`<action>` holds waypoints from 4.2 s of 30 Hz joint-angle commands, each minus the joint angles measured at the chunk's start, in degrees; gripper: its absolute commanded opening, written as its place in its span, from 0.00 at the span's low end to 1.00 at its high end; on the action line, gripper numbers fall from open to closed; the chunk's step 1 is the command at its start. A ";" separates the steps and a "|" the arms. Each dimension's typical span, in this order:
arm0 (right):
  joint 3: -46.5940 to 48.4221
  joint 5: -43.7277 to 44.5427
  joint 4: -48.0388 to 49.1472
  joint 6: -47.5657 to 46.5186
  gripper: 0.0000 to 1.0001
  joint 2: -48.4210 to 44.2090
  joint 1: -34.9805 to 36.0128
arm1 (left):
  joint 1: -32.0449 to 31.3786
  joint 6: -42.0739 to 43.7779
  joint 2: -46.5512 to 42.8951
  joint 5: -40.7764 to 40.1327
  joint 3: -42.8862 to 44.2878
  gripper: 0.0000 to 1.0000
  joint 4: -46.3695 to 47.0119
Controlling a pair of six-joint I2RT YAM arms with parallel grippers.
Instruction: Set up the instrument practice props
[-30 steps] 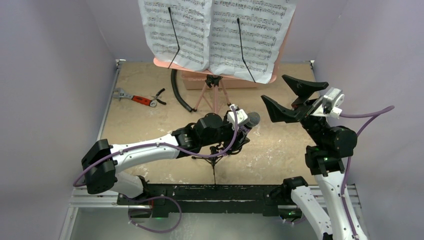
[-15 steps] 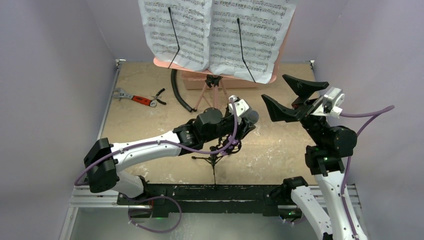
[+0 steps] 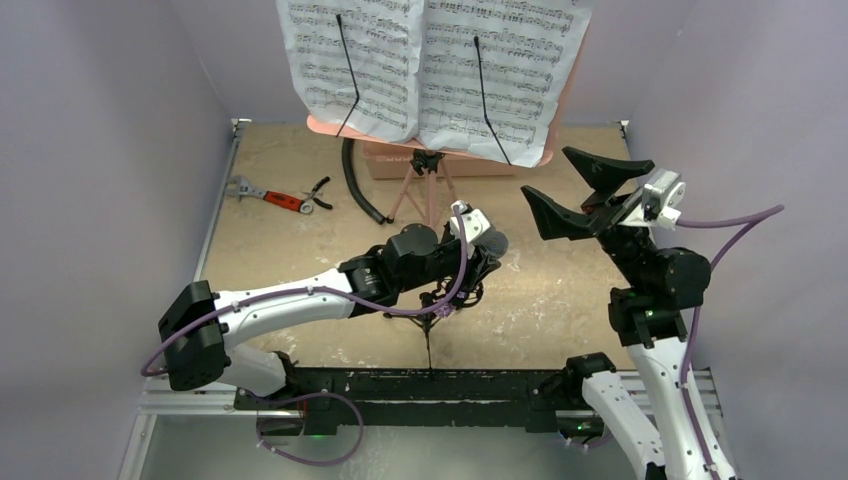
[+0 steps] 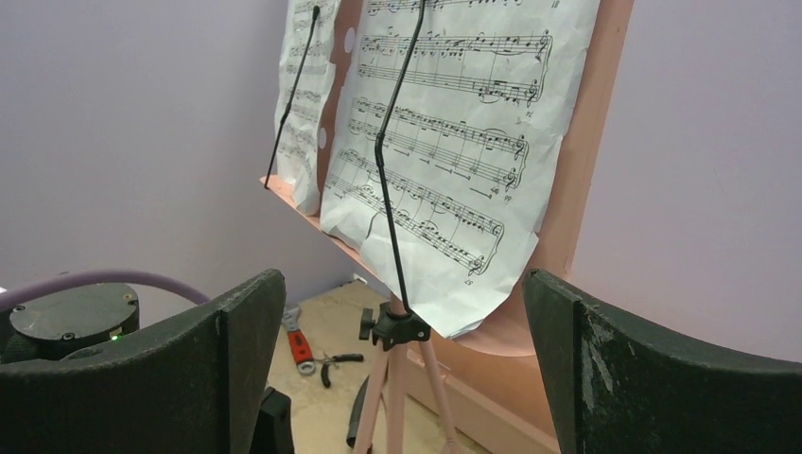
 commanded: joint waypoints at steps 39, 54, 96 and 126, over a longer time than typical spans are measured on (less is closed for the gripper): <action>0.64 6.76 -10.39 -3.78 0.98 -3.05 -0.11 | 7.00 -12.34 -8.81 -8.47 -2.26 0.98 23.05; -6.31 15.00 -17.00 1.38 0.98 -6.71 -0.10 | 18.56 -22.85 -17.07 -8.57 -11.02 0.99 19.06; -36.06 41.64 5.64 -14.95 0.98 7.53 -0.19 | 63.44 -0.09 -24.70 9.41 -38.32 0.99 8.98; -37.13 33.59 60.57 -22.10 0.93 52.14 -4.50 | 63.44 7.18 14.75 8.10 -43.97 1.00 62.59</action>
